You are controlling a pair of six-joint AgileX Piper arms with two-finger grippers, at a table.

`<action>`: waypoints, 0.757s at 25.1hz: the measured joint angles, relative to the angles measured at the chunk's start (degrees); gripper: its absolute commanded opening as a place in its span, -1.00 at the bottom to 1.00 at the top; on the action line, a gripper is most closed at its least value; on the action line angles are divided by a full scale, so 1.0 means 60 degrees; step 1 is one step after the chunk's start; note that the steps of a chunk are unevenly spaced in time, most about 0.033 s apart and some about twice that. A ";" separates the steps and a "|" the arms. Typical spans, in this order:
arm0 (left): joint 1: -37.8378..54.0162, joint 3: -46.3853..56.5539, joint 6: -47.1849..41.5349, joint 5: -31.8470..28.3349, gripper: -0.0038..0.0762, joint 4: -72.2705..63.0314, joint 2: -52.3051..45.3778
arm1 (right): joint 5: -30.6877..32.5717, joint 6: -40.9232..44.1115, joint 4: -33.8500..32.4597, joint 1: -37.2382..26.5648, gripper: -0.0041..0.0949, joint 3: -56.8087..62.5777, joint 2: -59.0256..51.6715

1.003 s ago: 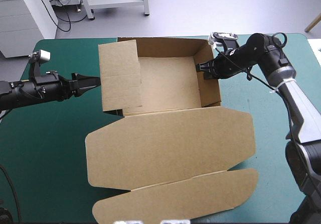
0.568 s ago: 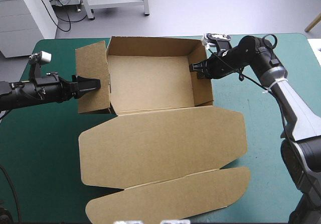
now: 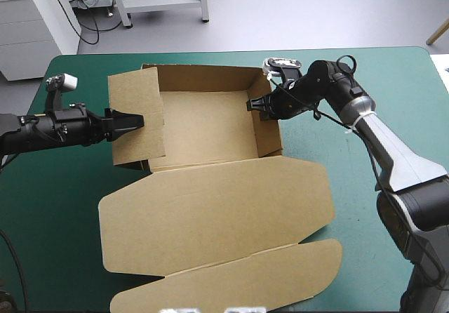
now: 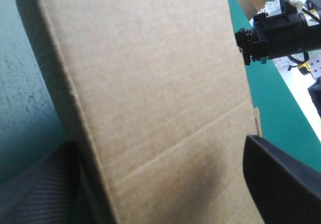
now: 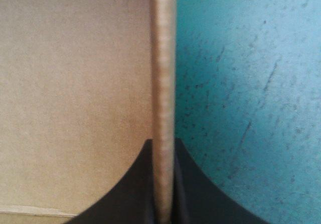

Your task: Fold the box

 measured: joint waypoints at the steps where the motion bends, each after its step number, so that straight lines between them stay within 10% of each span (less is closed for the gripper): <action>1: 0.0000 0.0000 -0.0096 0.0000 0.64 0.0263 0.0000 | -0.0121 0.0014 -0.0035 0.0120 -0.95 0.0000 0.0031; 19: -0.2443 0.0000 -0.3053 -0.1175 0.39 0.4351 -0.0025 | -0.0790 0.0361 -0.0639 0.0989 -0.95 0.0000 0.0066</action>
